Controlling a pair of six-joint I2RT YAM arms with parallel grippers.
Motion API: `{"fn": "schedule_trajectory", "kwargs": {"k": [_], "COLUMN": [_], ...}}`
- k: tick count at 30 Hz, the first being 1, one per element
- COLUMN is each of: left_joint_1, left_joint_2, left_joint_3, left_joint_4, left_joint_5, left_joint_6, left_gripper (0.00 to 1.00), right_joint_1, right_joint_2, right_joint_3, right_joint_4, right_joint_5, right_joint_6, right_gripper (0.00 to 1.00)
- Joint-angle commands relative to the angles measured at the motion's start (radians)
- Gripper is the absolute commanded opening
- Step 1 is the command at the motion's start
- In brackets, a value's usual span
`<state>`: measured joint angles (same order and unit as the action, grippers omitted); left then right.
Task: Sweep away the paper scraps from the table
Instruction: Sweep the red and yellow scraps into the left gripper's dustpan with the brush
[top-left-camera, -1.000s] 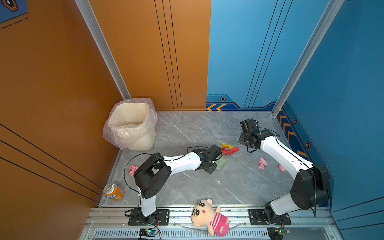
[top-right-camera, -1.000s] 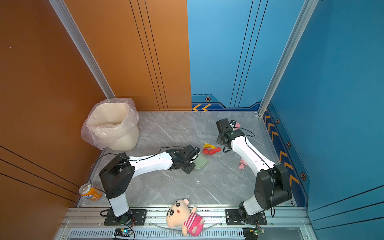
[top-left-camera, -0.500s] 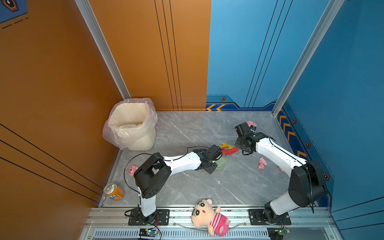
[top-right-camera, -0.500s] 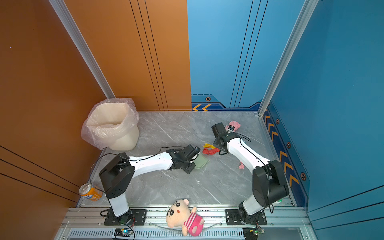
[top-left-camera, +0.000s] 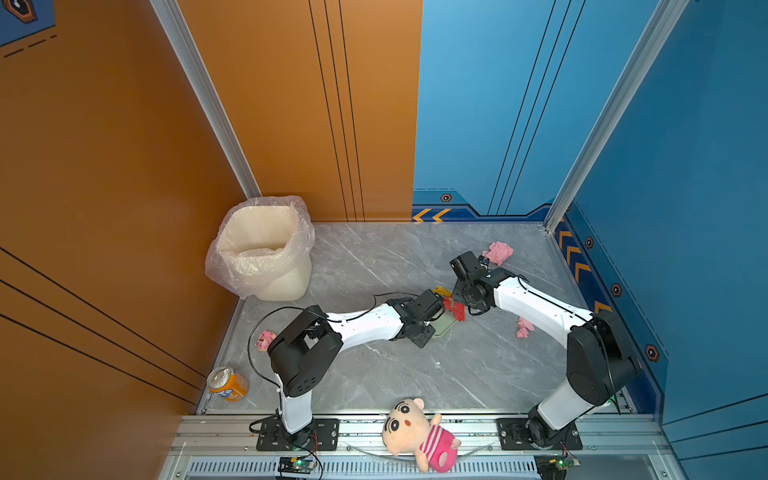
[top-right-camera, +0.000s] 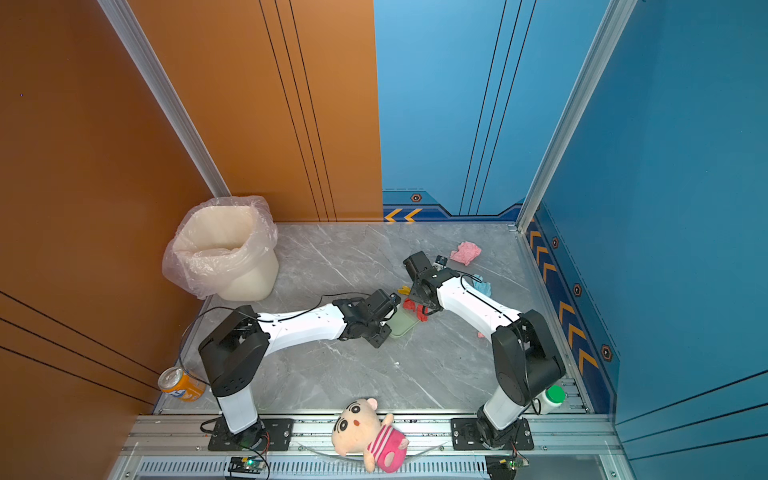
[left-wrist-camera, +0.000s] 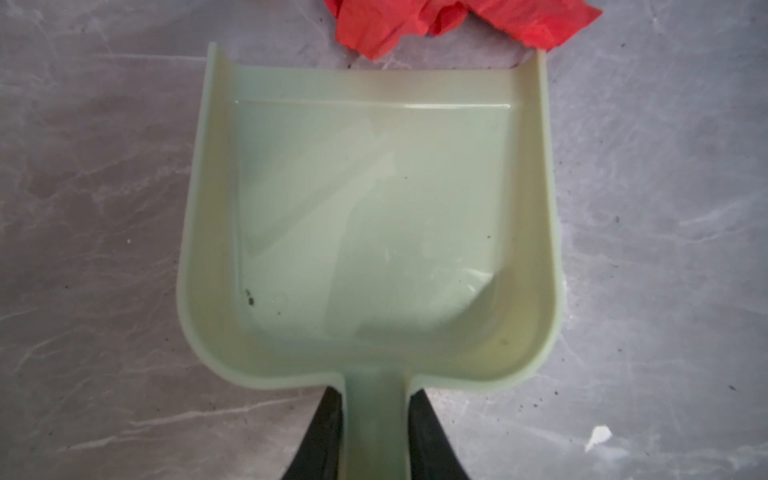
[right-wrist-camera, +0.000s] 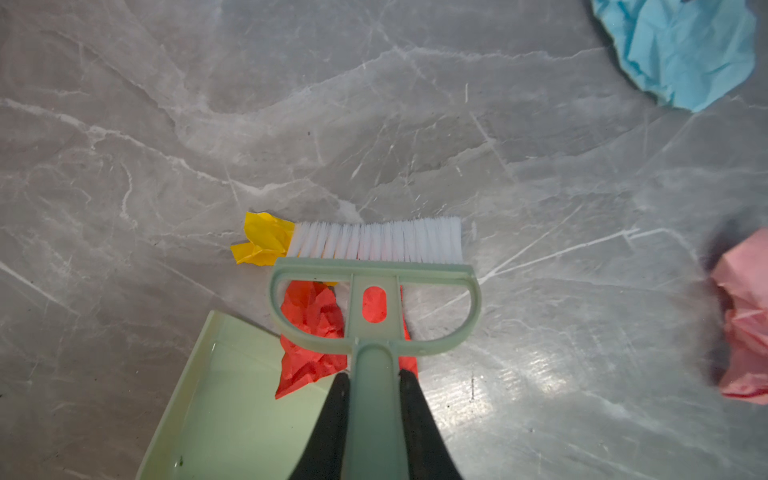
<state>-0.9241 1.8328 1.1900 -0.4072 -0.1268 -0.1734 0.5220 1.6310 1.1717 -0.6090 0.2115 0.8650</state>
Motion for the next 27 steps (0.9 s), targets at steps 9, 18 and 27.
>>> {"fn": "schedule_trajectory", "kwargs": {"k": [9,18,27], "left_joint_1": [-0.011,-0.005,-0.001], "left_joint_2": [0.032,0.028,0.028], "left_joint_3": [0.020,0.019,0.019], "left_joint_4": [0.011,0.014,0.015], "left_joint_5": [0.026,0.030,0.036], "left_joint_6": [-0.008,-0.009,-0.013], "left_gripper": [0.16,0.16,0.16], "right_joint_1": [0.042,0.011,-0.048], "right_joint_2": [-0.032,-0.045,-0.095], "right_joint_3": [-0.040,-0.032,-0.033], "right_joint_4": [0.014,-0.042,-0.110], "right_joint_5": [-0.198,-0.271,-0.323], "right_joint_6": [-0.108,-0.235,-0.364], "right_gripper": [0.00,0.00,0.00]}}
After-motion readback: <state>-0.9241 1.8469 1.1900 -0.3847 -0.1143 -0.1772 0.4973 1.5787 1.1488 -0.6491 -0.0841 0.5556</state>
